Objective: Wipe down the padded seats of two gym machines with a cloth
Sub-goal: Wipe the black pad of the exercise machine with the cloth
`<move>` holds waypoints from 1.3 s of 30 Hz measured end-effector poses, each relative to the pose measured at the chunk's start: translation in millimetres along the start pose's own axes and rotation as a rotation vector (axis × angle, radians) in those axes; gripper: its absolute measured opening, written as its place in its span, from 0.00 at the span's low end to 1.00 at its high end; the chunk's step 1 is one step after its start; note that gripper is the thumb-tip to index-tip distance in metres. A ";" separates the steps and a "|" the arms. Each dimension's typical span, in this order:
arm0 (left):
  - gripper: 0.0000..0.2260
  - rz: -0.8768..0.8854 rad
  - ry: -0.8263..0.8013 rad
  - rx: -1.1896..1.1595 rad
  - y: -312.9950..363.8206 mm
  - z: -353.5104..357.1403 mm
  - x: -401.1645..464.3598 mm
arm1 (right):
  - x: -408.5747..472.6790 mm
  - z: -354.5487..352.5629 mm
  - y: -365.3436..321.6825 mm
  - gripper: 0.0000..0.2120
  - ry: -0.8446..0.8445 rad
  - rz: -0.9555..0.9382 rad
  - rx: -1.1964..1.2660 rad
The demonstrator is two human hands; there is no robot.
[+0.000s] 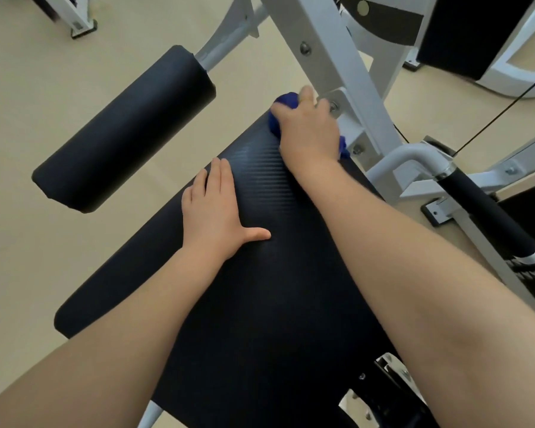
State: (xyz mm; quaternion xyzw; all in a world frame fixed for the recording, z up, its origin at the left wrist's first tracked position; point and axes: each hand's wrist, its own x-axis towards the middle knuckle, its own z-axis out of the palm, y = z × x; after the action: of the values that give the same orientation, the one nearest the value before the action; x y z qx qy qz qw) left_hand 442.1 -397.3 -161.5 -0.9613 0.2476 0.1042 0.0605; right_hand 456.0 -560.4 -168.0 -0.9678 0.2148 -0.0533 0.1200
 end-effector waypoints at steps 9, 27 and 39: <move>0.50 -0.030 0.092 -0.439 -19.6 -12.3 4.5 | -19.6 5.0 -13.4 0.19 -0.049 -0.133 -0.012; 0.27 -0.058 0.153 -0.161 -68.5 1.4 -68.1 | -91.2 21.5 -90.6 0.21 -0.100 -0.192 0.055; 0.43 -0.107 0.042 0.048 -52.5 12.3 -101.4 | -85.1 18.7 -52.8 0.29 -0.114 0.023 0.045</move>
State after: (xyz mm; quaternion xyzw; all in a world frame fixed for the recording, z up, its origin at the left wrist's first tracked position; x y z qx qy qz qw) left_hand 378.8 -302.6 -146.7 -0.9735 0.1994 0.0747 0.0835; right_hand 403.5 -473.6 -177.0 -0.9637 0.2175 -0.0014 0.1545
